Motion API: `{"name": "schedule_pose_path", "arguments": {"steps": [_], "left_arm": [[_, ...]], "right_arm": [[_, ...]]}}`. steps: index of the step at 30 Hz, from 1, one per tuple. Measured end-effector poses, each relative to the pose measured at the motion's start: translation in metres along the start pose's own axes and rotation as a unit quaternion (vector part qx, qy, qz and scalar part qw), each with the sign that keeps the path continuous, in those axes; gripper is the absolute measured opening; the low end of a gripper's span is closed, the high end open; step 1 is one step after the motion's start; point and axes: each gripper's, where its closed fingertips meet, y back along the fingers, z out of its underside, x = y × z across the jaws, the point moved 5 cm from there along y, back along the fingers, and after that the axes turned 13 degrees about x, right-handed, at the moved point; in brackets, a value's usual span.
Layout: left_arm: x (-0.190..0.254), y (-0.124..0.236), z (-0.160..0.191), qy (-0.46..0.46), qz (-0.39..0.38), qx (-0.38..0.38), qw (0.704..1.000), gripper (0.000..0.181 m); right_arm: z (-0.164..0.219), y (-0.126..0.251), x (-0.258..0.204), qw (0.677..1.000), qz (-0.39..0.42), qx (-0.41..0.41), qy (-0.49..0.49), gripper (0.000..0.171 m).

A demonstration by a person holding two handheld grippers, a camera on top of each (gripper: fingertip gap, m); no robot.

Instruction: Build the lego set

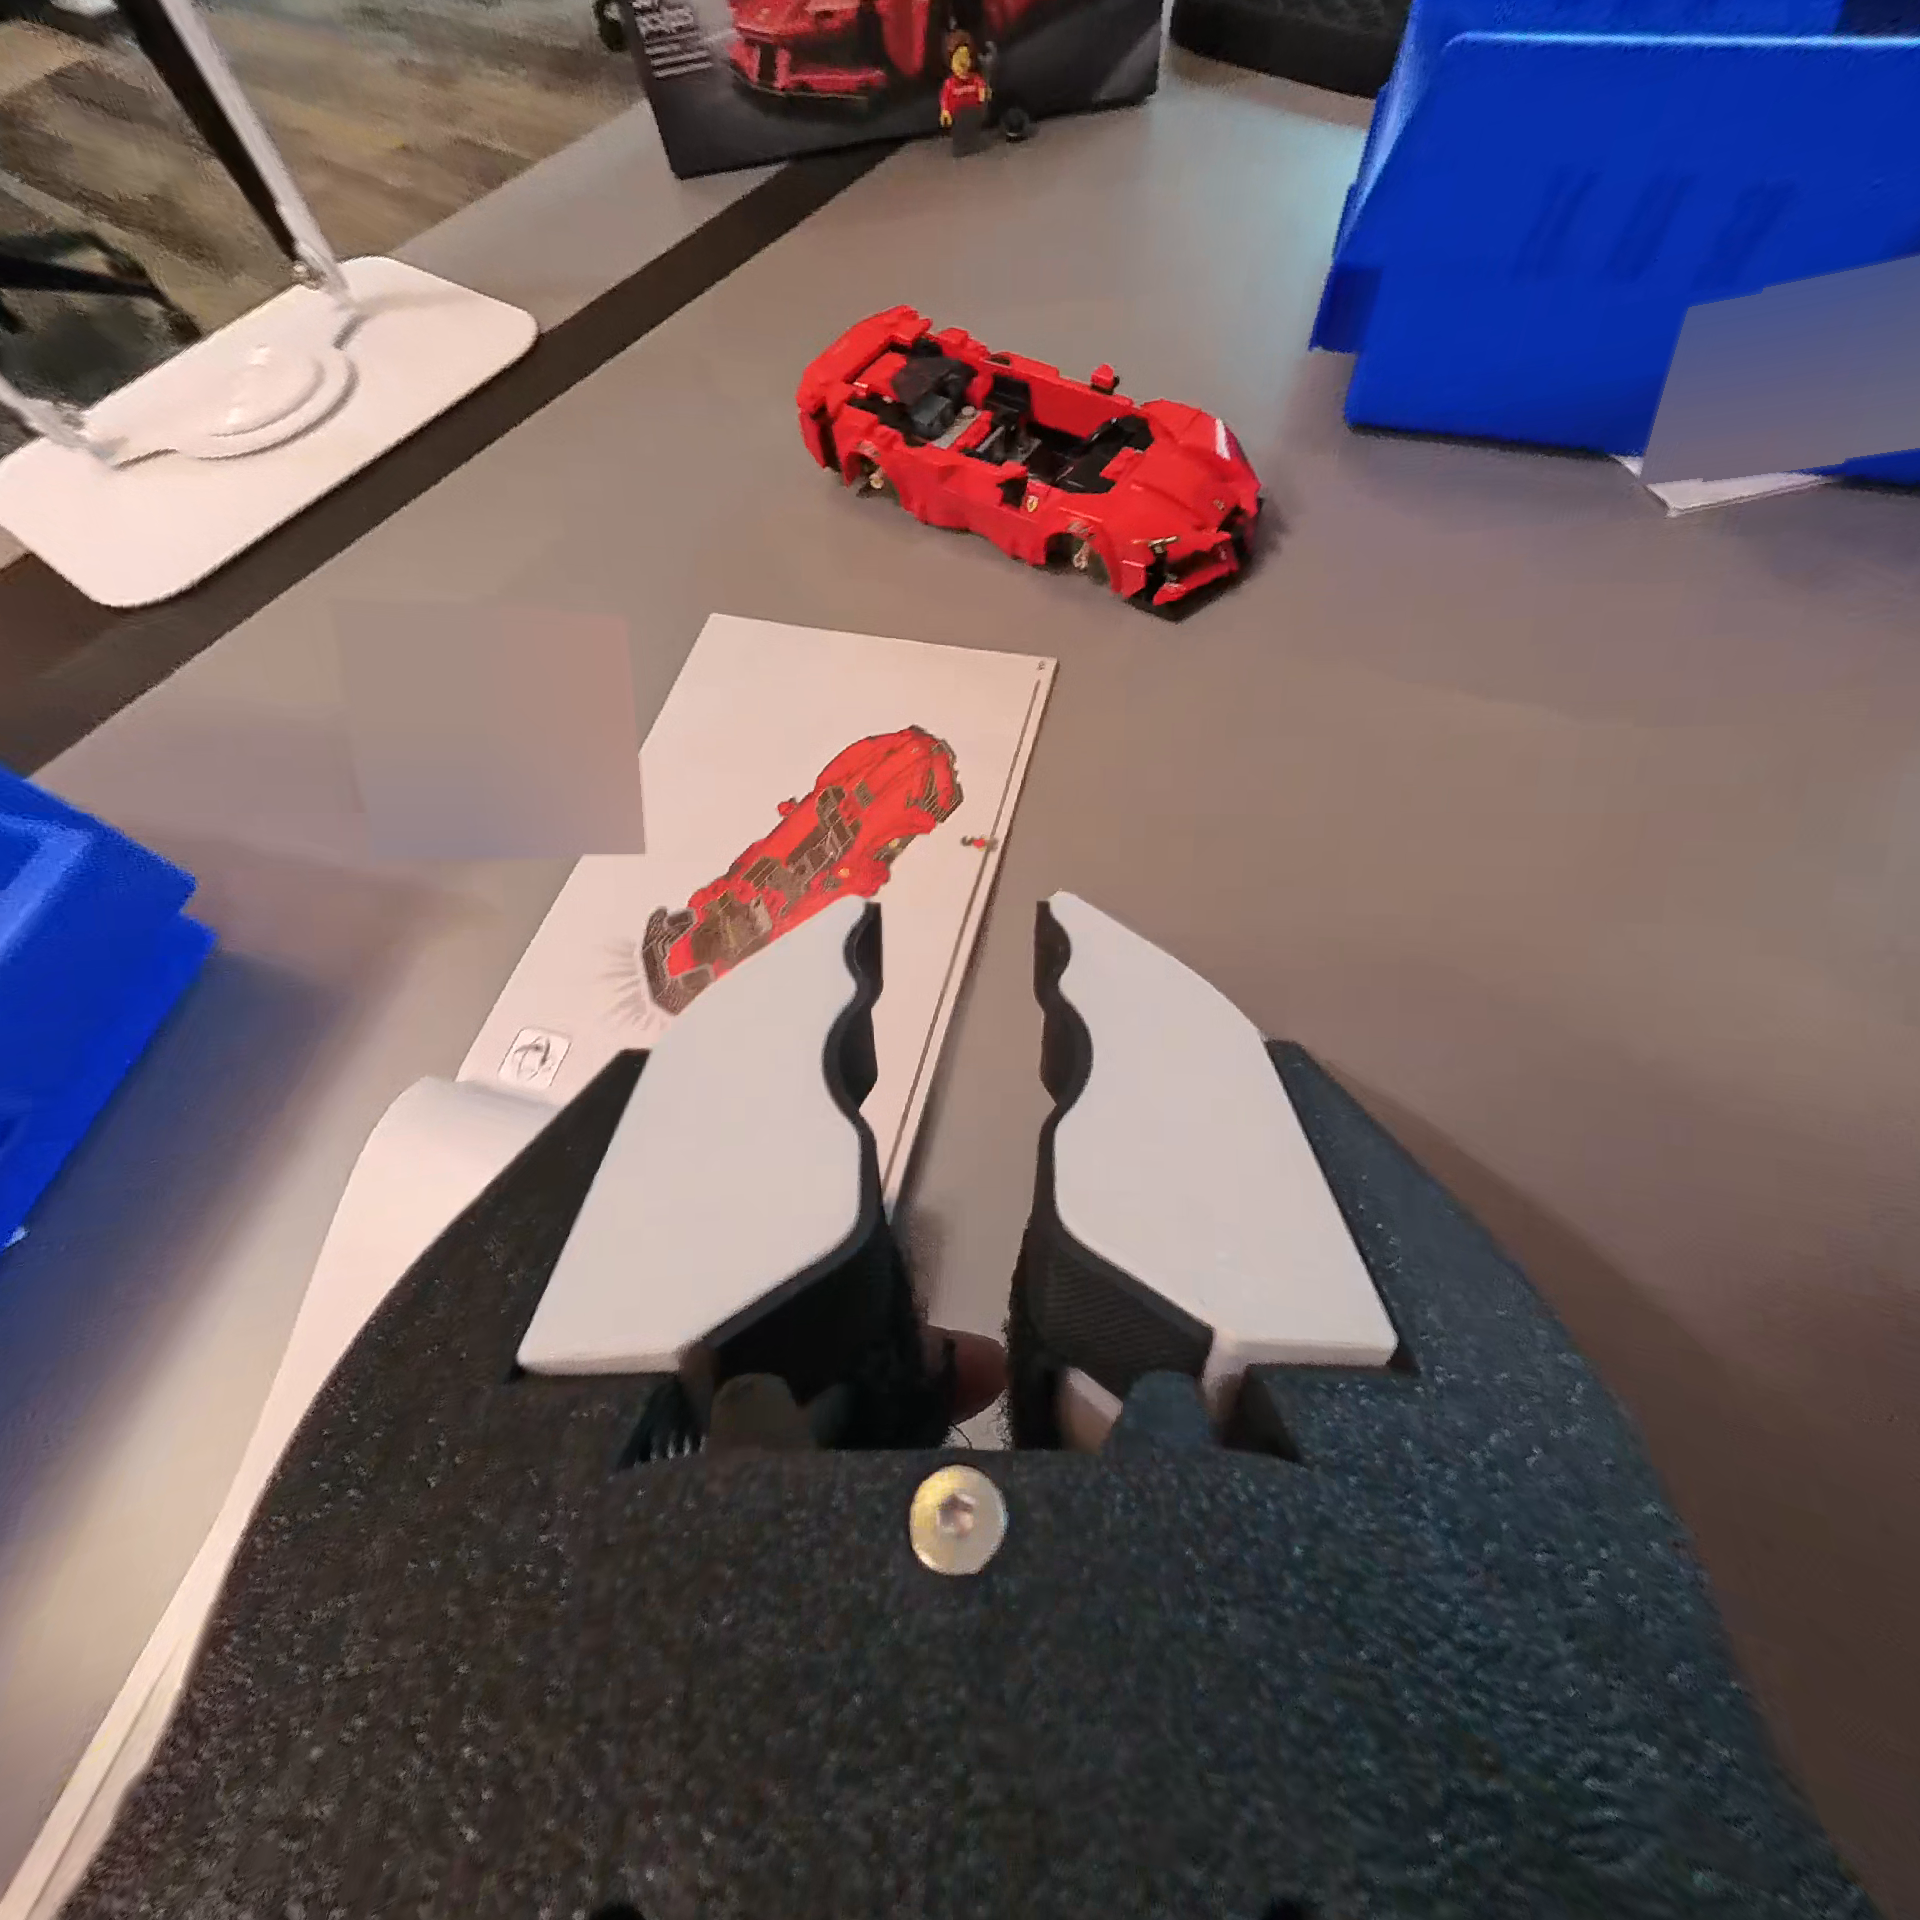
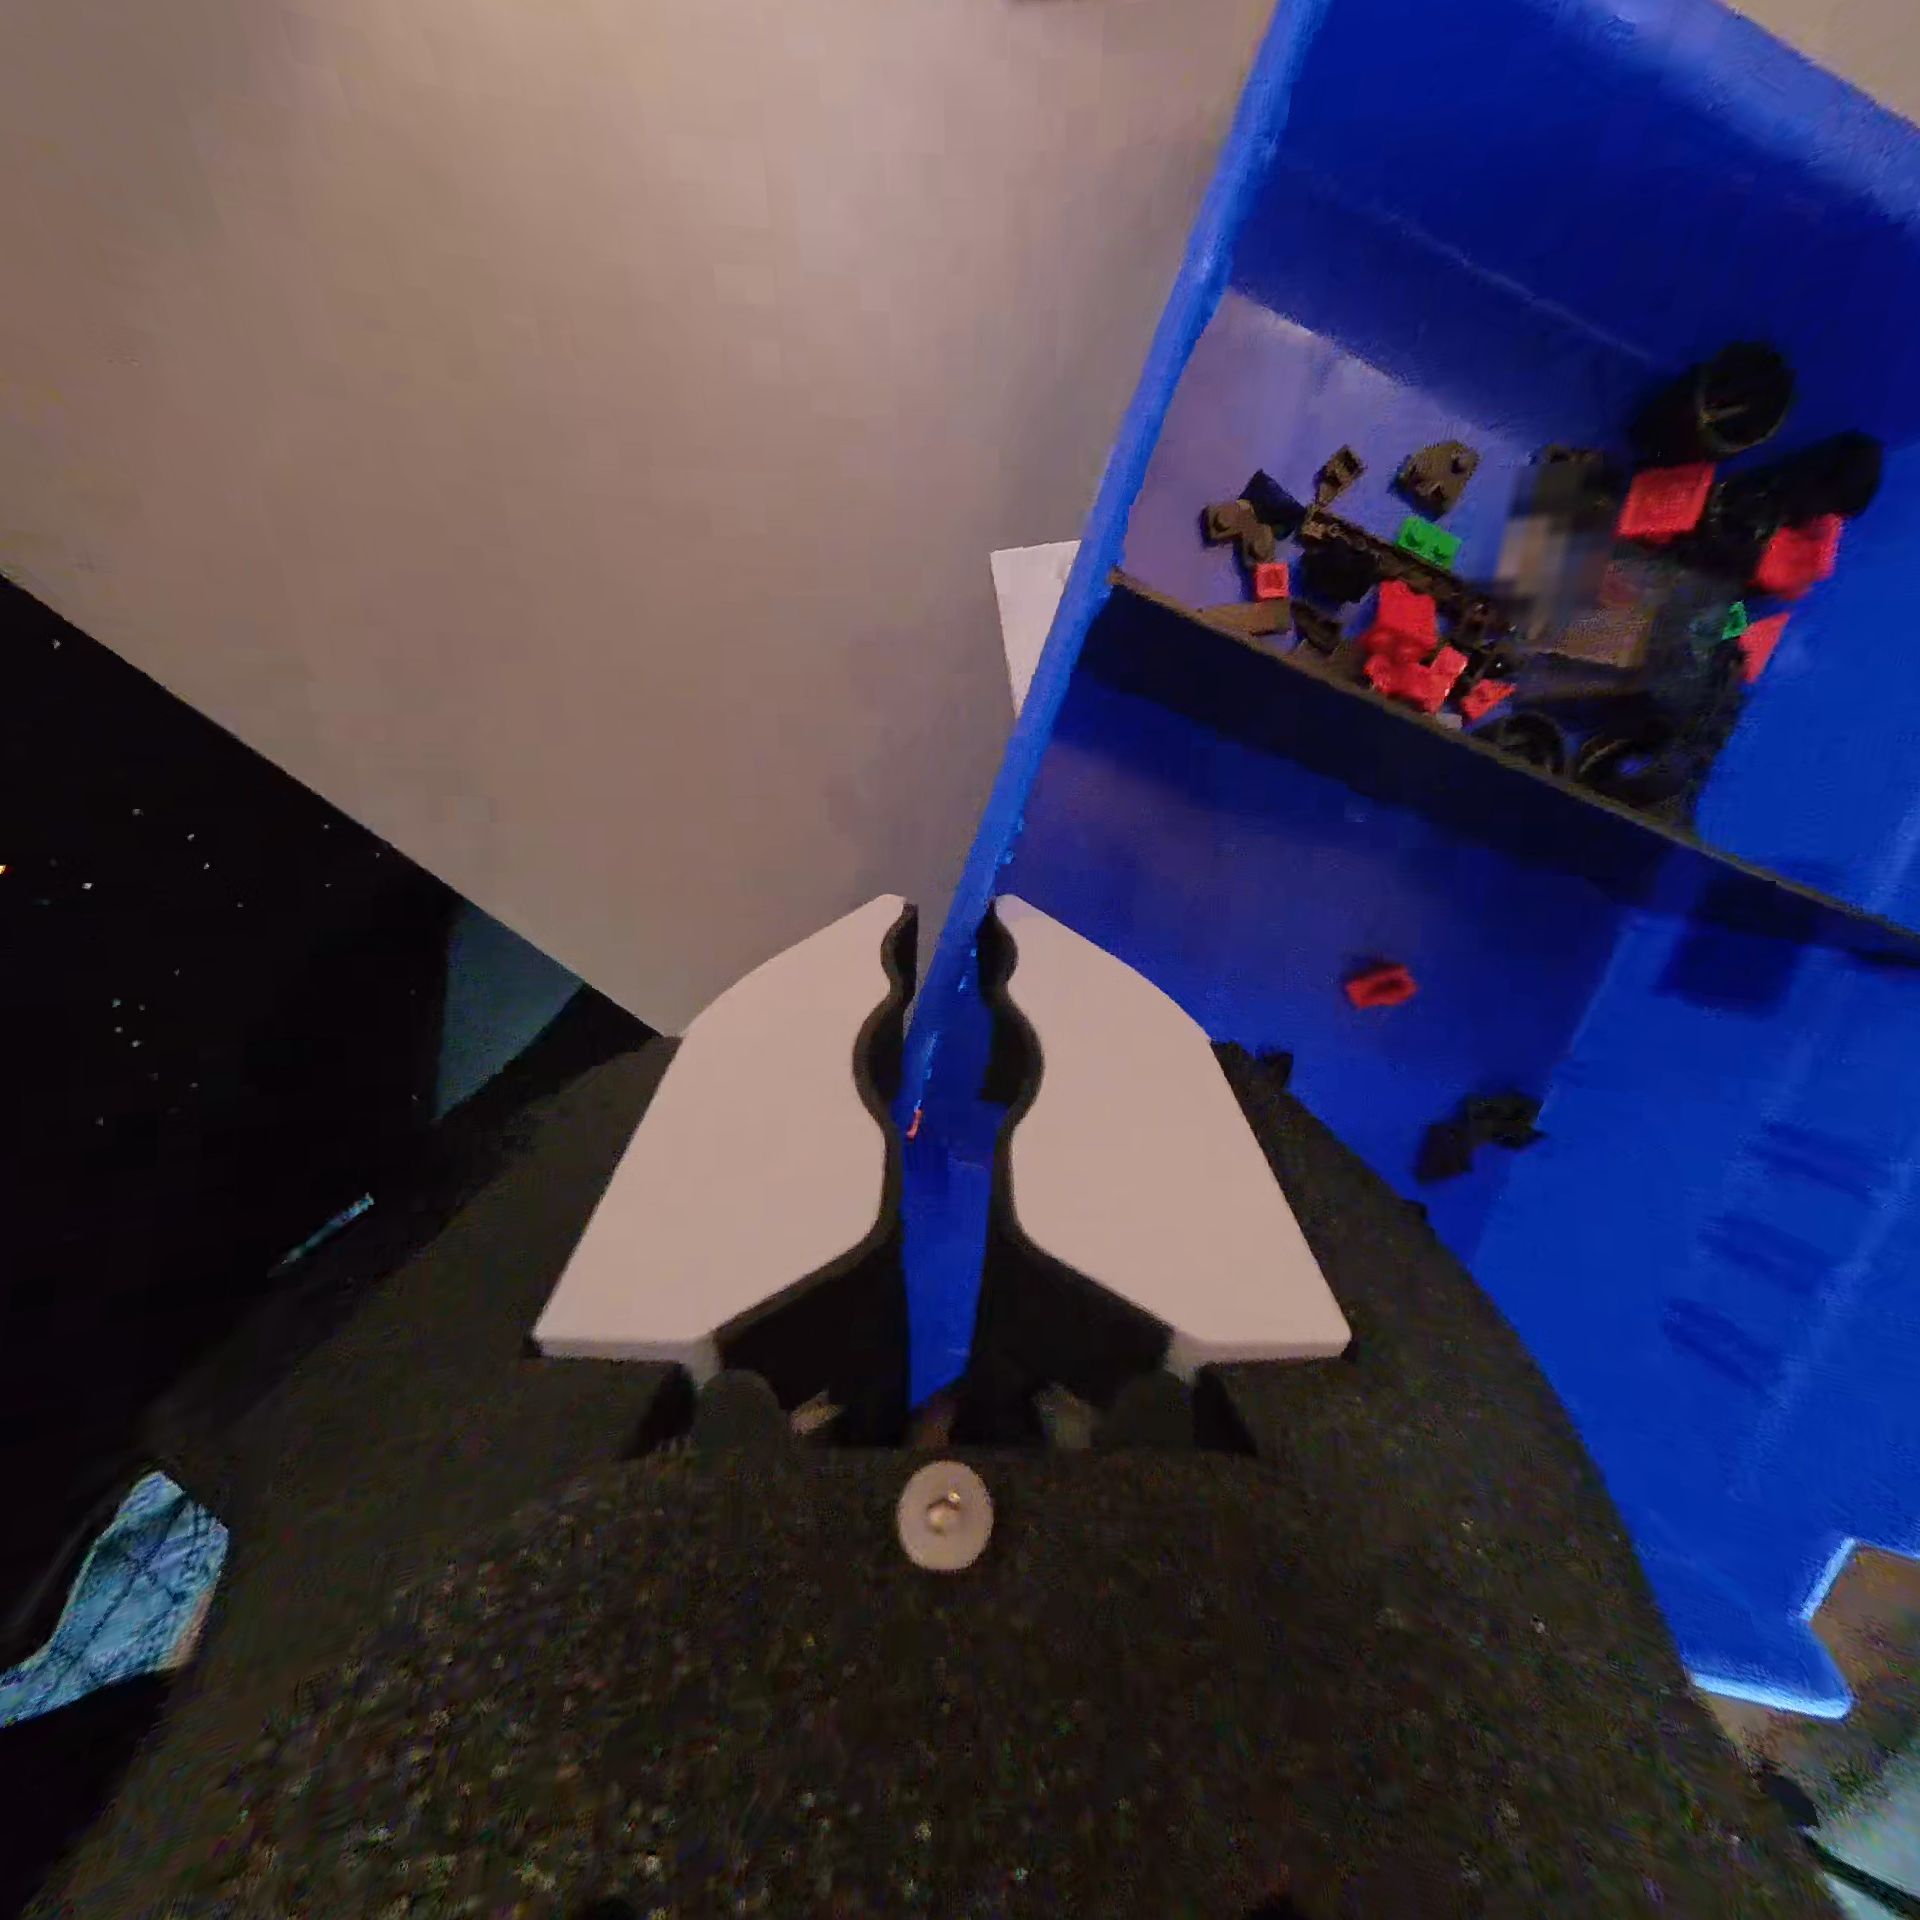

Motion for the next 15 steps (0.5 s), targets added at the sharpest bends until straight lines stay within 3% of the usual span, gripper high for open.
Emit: {"name": "schedule_pose_path", "arguments": {"steps": [9, 13, 15], "left_arm": [[-0.001, 0.021, 0.014, -0.010, -0.009, -0.002, 1.000, 0.026], [-0.005, 0.020, 0.019, -0.013, -0.008, -0.014, 1.000, 0.026], [-0.008, 0.018, 0.020, -0.004, -0.009, -0.015, 1.000, 0.026]], "right_arm": [[-0.005, 0.010, -0.059, 0.992, -0.121, -0.008, 0.018, 0.023], [-0.026, 0.042, -0.067, 0.979, -0.183, 0.091, 0.023, 0.027], [-0.034, 0.061, -0.053, 0.975, -0.165, 0.145, 0.037, 0.028]]}}
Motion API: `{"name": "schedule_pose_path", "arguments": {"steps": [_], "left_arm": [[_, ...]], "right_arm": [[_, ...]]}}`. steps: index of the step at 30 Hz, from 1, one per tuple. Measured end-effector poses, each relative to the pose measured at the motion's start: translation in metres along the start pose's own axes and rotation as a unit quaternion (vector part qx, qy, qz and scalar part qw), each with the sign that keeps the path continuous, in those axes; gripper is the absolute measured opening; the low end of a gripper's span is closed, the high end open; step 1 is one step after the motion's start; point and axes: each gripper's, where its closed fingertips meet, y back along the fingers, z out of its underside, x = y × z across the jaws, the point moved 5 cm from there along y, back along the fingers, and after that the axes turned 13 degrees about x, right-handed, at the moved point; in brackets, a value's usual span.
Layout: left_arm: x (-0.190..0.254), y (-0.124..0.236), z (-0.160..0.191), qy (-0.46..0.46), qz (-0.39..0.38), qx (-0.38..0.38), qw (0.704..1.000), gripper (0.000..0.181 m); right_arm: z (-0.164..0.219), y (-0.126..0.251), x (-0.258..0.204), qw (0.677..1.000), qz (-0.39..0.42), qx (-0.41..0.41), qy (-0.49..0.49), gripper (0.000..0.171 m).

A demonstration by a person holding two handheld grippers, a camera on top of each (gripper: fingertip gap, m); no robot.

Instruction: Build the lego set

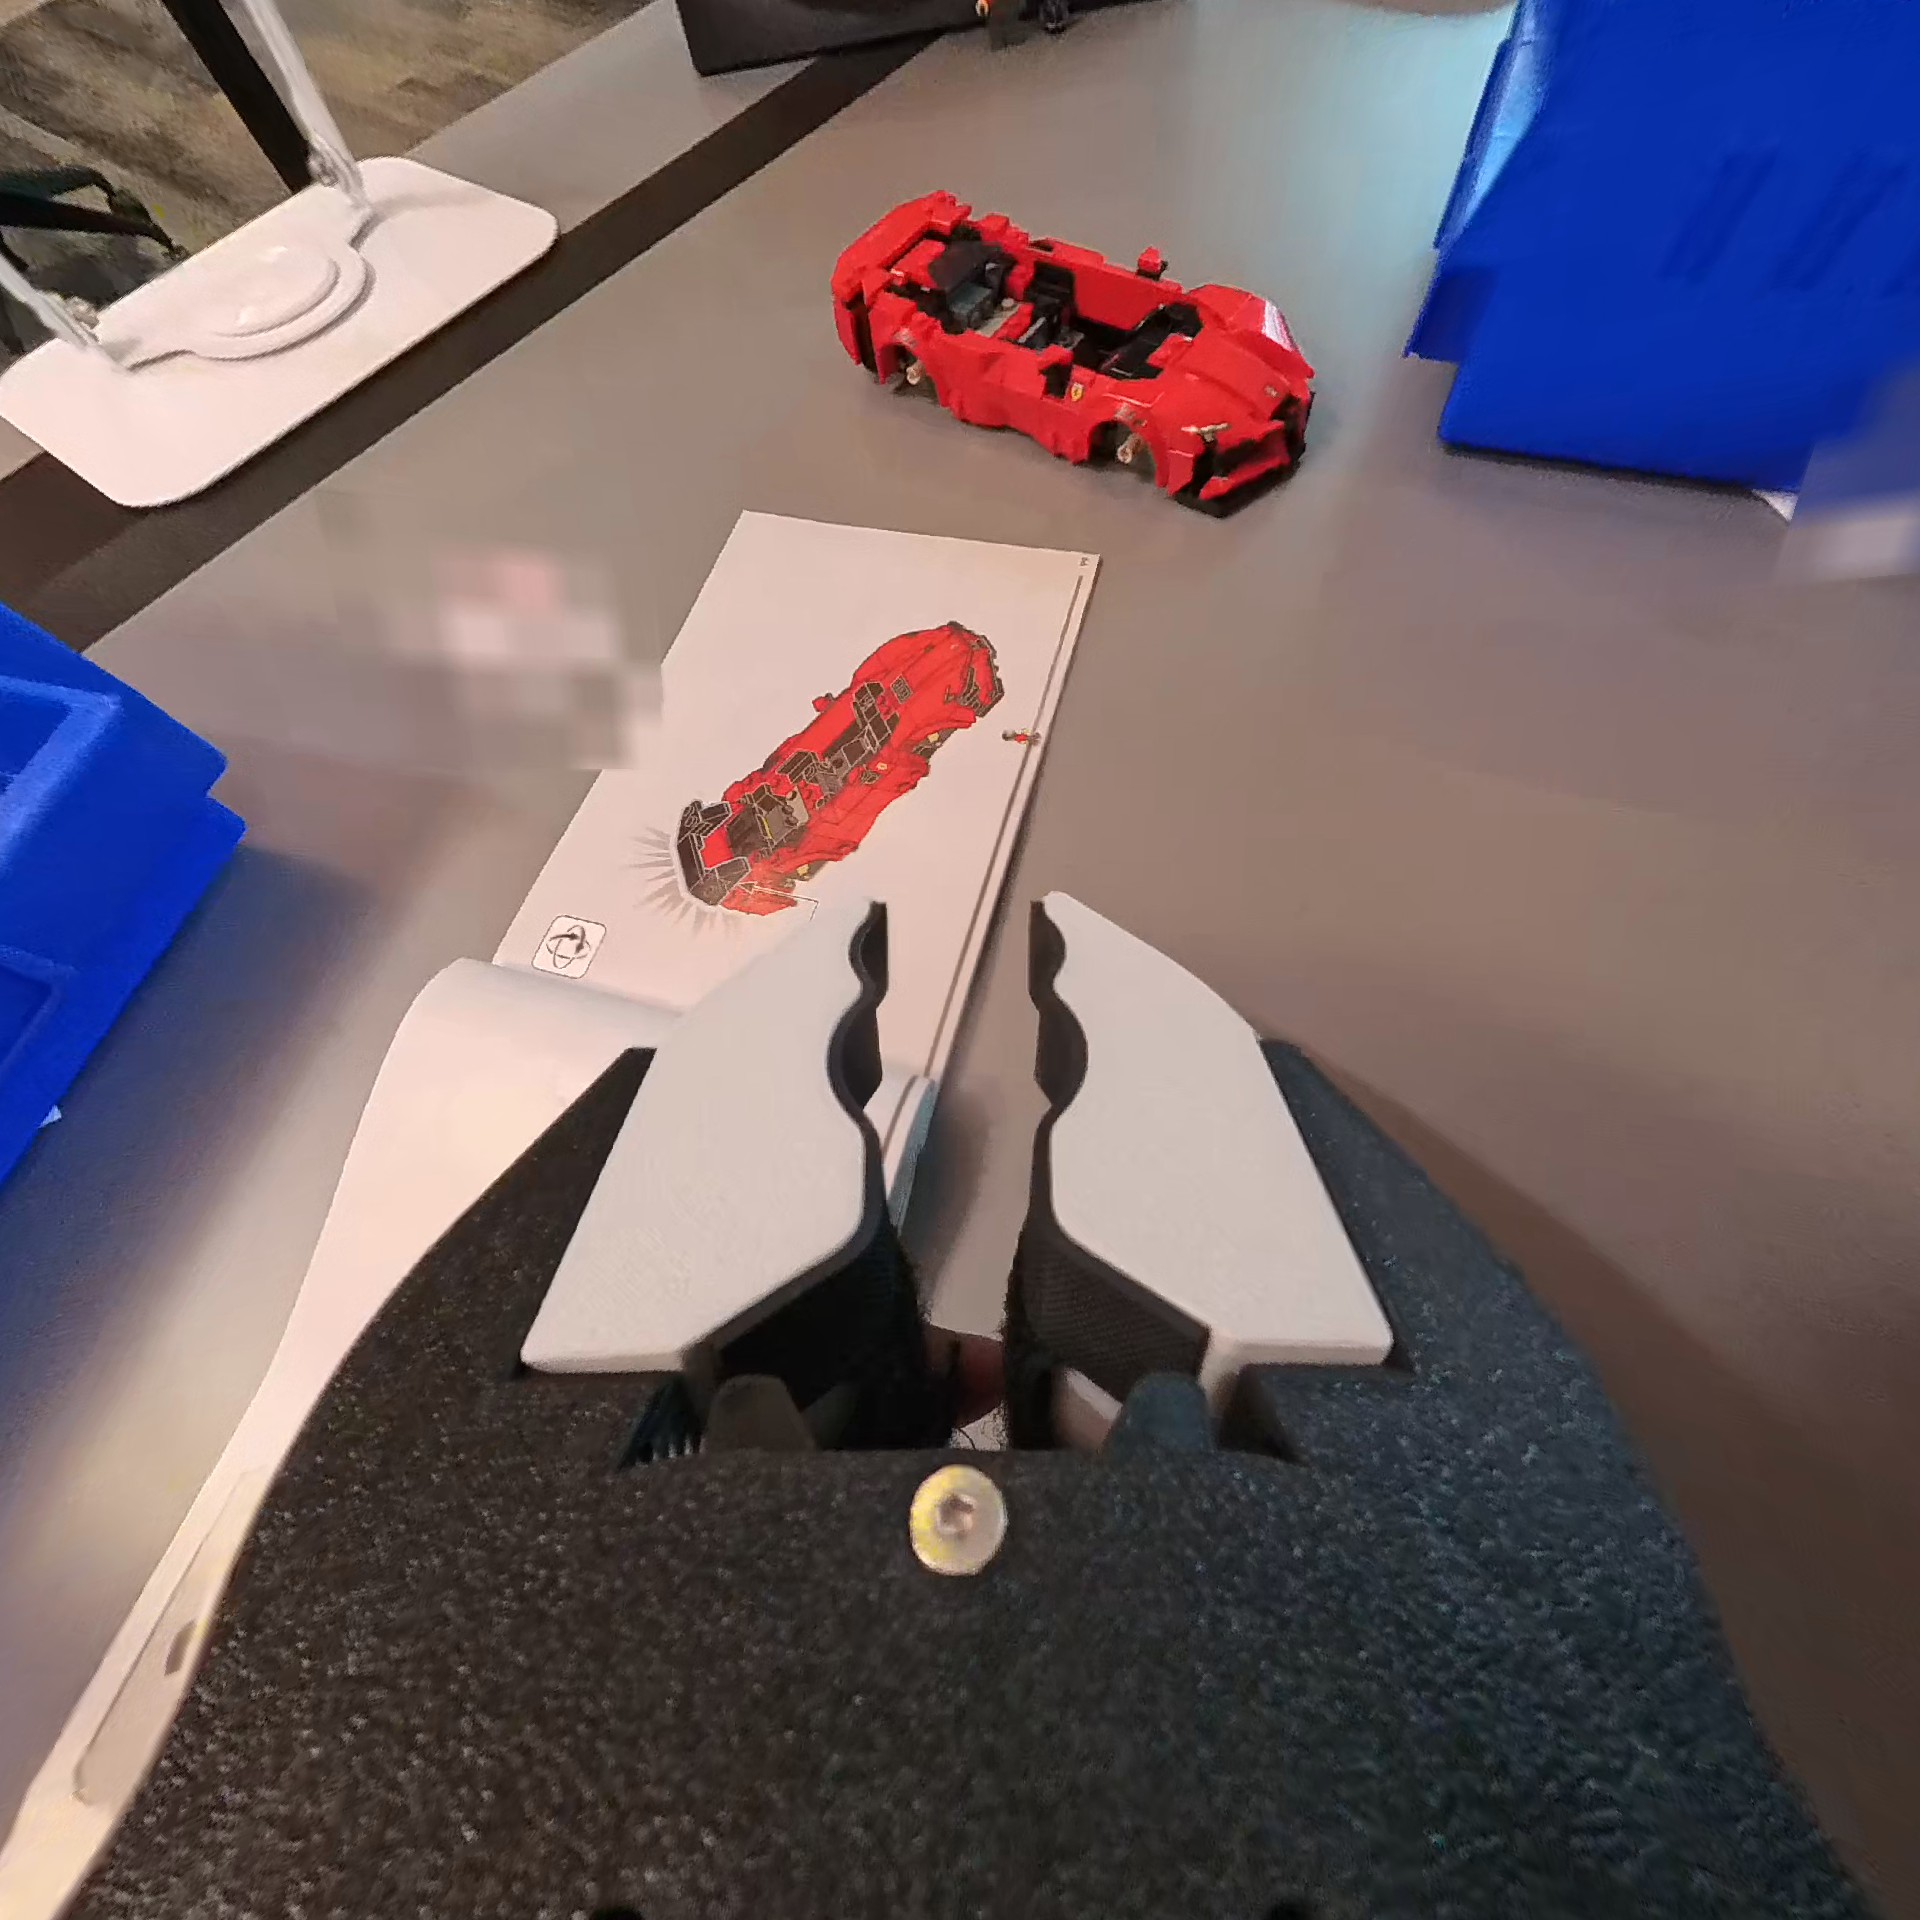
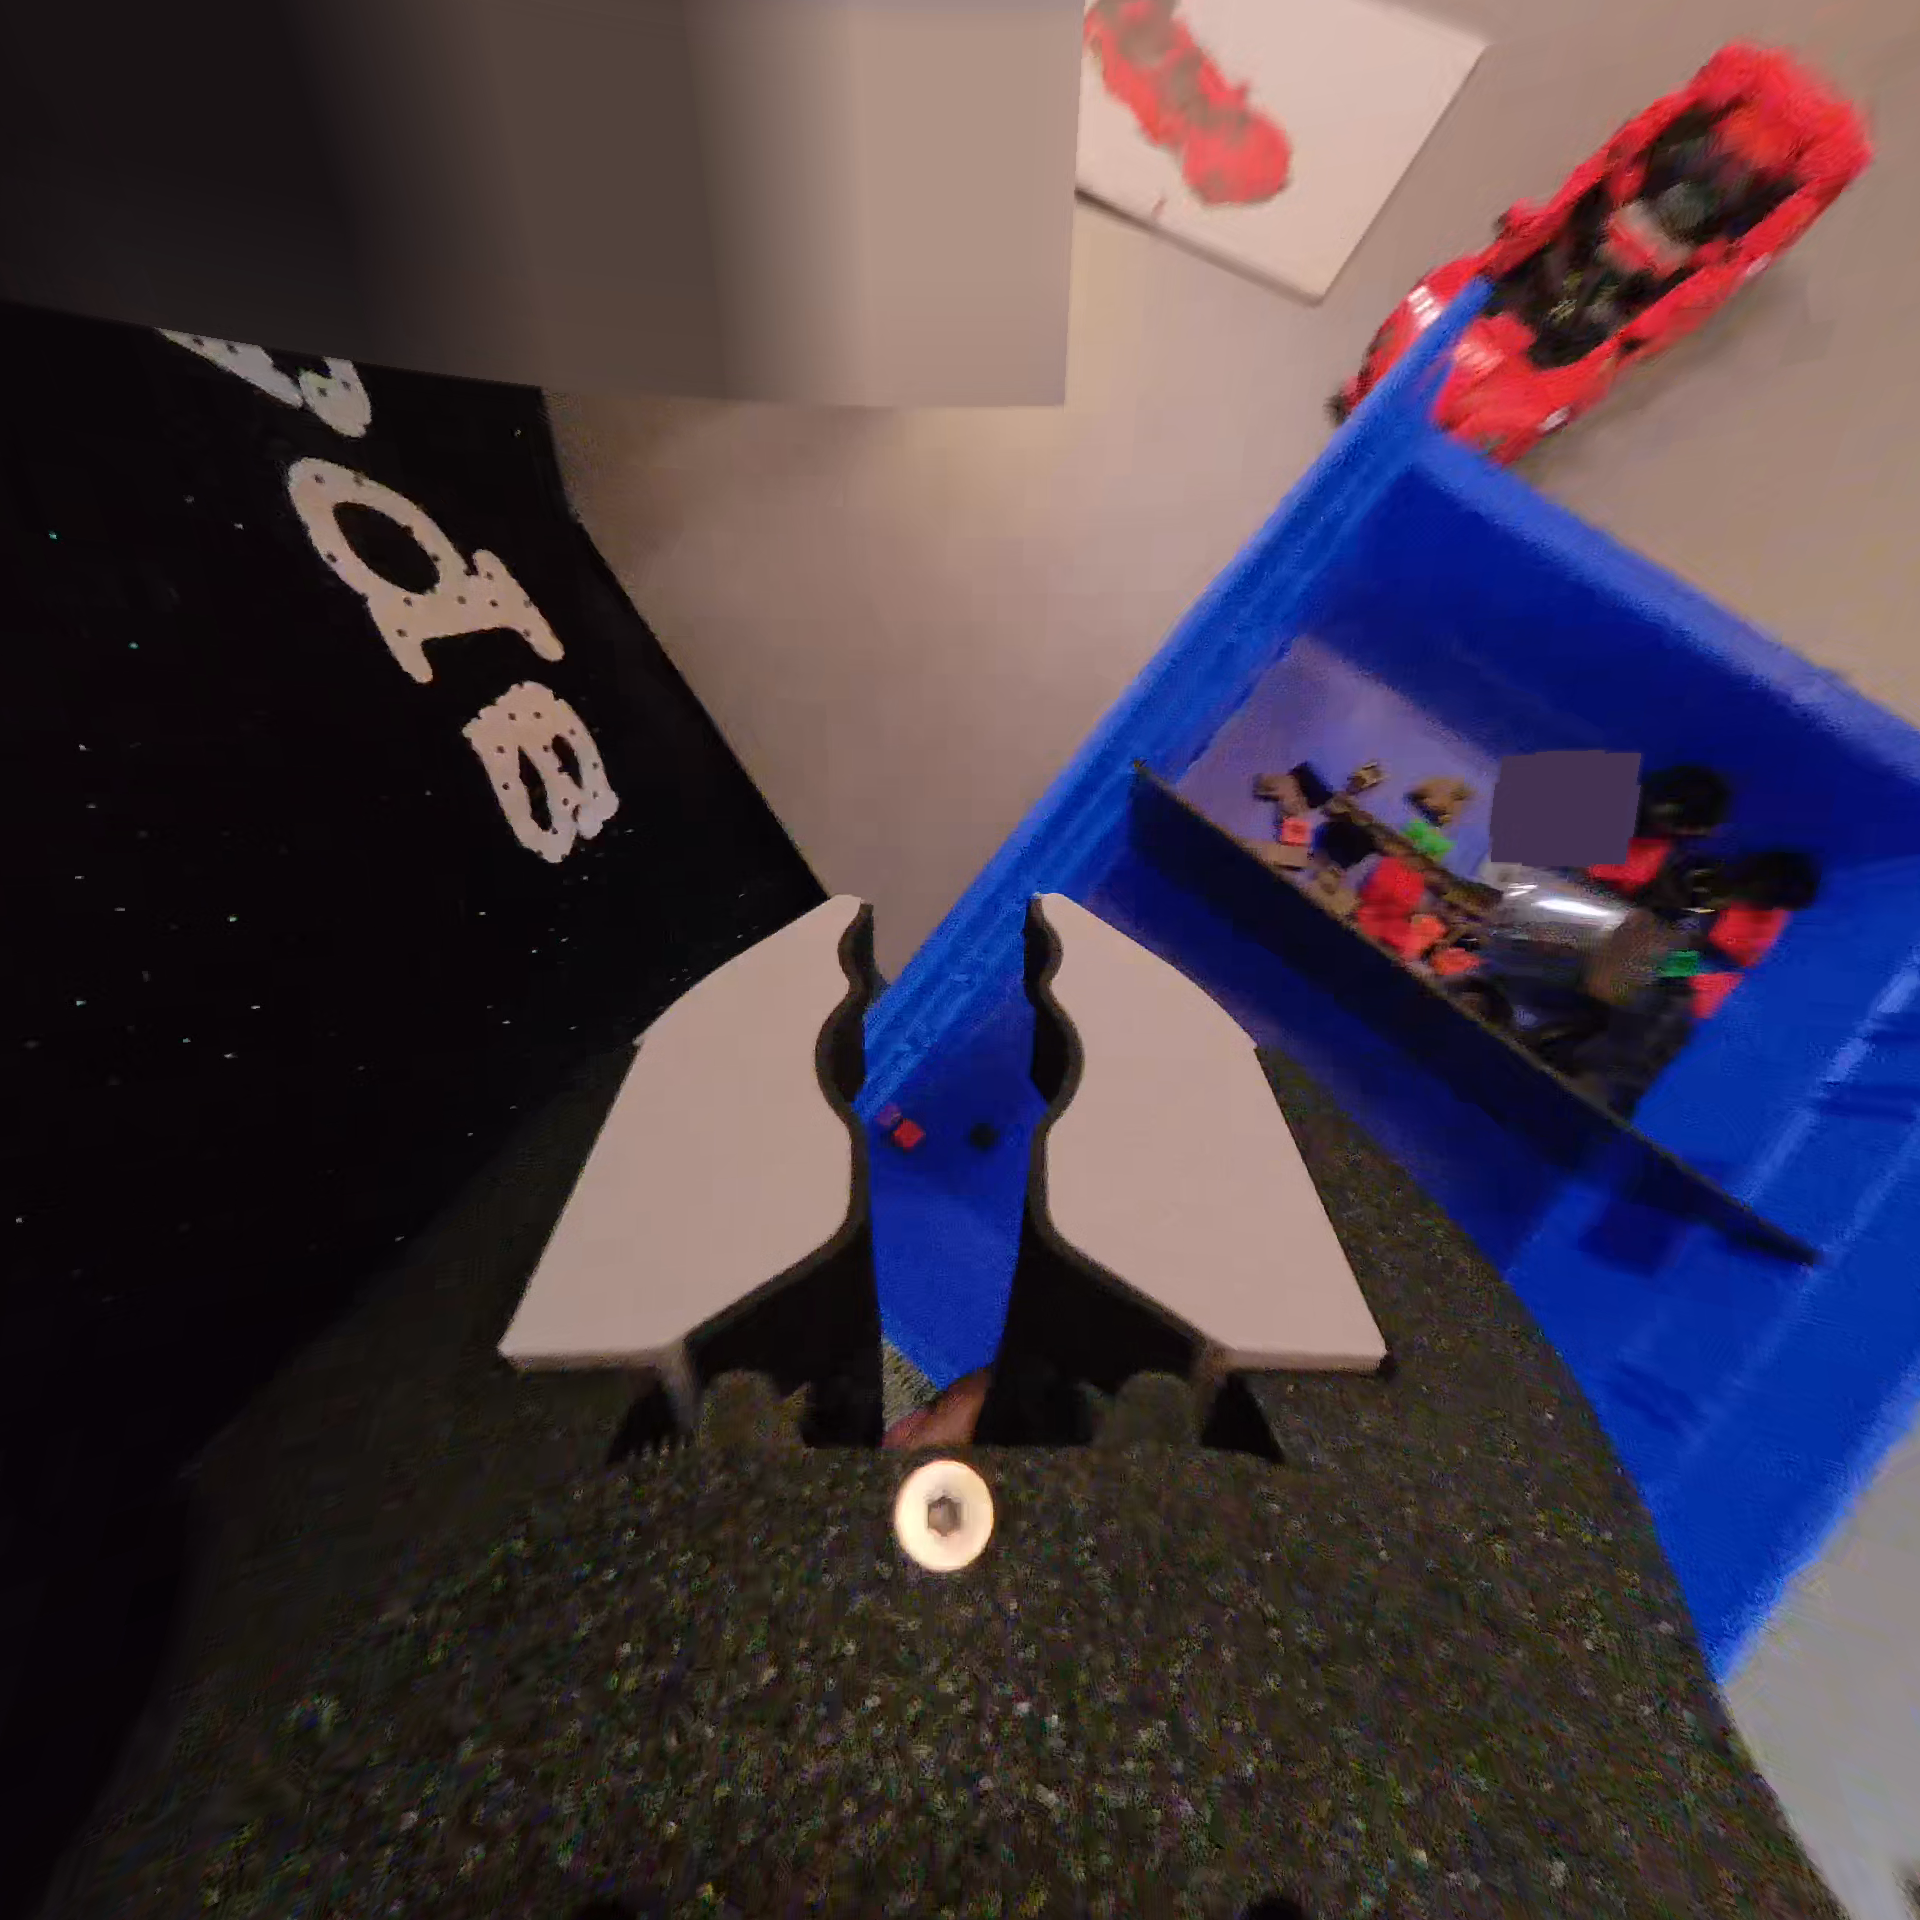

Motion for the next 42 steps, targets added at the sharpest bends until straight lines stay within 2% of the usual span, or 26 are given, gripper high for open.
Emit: {"name": "schedule_pose_path", "arguments": {"steps": [2, 4, 6, 7, 12, 15, 18, 22, 28, 30, 31, 33, 35, 36, 40, 41, 42], "left_arm": [[-0.003, -0.001, -0.003, 0.024, -0.001, 0.012, 1.000, 0.029], [-0.003, -0.004, -0.010, 0.062, 0.012, 0.045, 0.997, 0.043], [-0.002, -0.006, -0.020, 0.107, 0.037, 0.089, 0.990, 0.086], [-0.003, -0.007, -0.025, 0.132, 0.042, 0.107, 0.985, 0.102], [-0.010, -0.012, -0.033, 0.210, 0.049, 0.144, 0.966, 0.146], [-0.014, -0.014, -0.034, 0.192, 0.040, 0.145, 0.970, 0.147], [-0.016, -0.014, -0.041, 0.146, 0.028, 0.157, 0.976, 0.146], [-0.017, -0.018, -0.044, 0.111, 0.019, 0.148, 0.983, 0.146], [-0.016, -0.022, -0.038, 0.120, 0.025, 0.144, 0.982, 0.146], [-0.018, -0.021, -0.036, 0.121, 0.022, 0.143, 0.982, 0.146], [-0.018, -0.020, -0.035, 0.121, 0.021, 0.143, 0.982, 0.146], [-0.019, -0.017, -0.034, 0.119, 0.020, 0.143, 0.982, 0.146], [-0.019, -0.014, -0.033, 0.118, 0.021, 0.144, 0.982, 0.145], [-0.019, -0.012, -0.032, 0.118, 0.021, 0.145, 0.982, 0.144], [-0.021, 0.000, -0.024, 0.121, 0.016, 0.146, 0.982, 0.138], [-0.022, 0.006, -0.022, 0.121, 0.012, 0.146, 0.982, 0.136], [-0.023, 0.012, -0.020, 0.120, 0.004, 0.146, 0.982, 0.135]], "right_arm": [[-0.006, 0.021, 0.020, 0.997, 0.057, 0.041, 0.022, 0.032], [-0.007, 0.041, 0.041, 0.990, 0.113, 0.076, 0.031, 0.041], [-0.010, 0.062, 0.058, 0.977, 0.159, 0.135, 0.033, 0.052], [-0.011, 0.071, 0.064, 0.971, 0.173, 0.164, 0.026, 0.061], [-0.004, 0.092, 0.078, 0.955, 0.172, 0.240, -0.028, 0.108], [0.005, 0.095, 0.088, 0.943, 0.219, 0.252, -0.004, 0.142], [0.011, 0.098, 0.096, 0.926, 0.291, 0.236, 0.040, 0.147], [0.018, 0.097, 0.089, 0.936, 0.275, 0.218, 0.011, 0.131], [0.028, 0.095, 0.081, 0.949, 0.261, 0.179, -0.010, 0.126], [0.028, 0.093, 0.079, 0.952, 0.254, 0.171, -0.008, 0.117], [0.027, 0.091, 0.078, 0.954, 0.250, 0.166, -0.005, 0.105], [0.026, 0.086, 0.076, 0.963, 0.224, 0.151, -0.003, 0.051], [0.023, 0.078, 0.075, 0.971, 0.191, 0.140, -0.004, 0.007], [0.019, 0.073, 0.077, 0.974, 0.177, 0.139, -0.005, 0.000], [0.001, 0.044, 0.091, 0.987, 0.124, 0.105, 0.007, 0.000], [-0.002, 0.035, 0.097, 0.989, 0.120, 0.087, 0.012, 0.005], [-0.006, 0.027, 0.102, 0.991, 0.115, 0.068, 0.012, 0.017]]}}
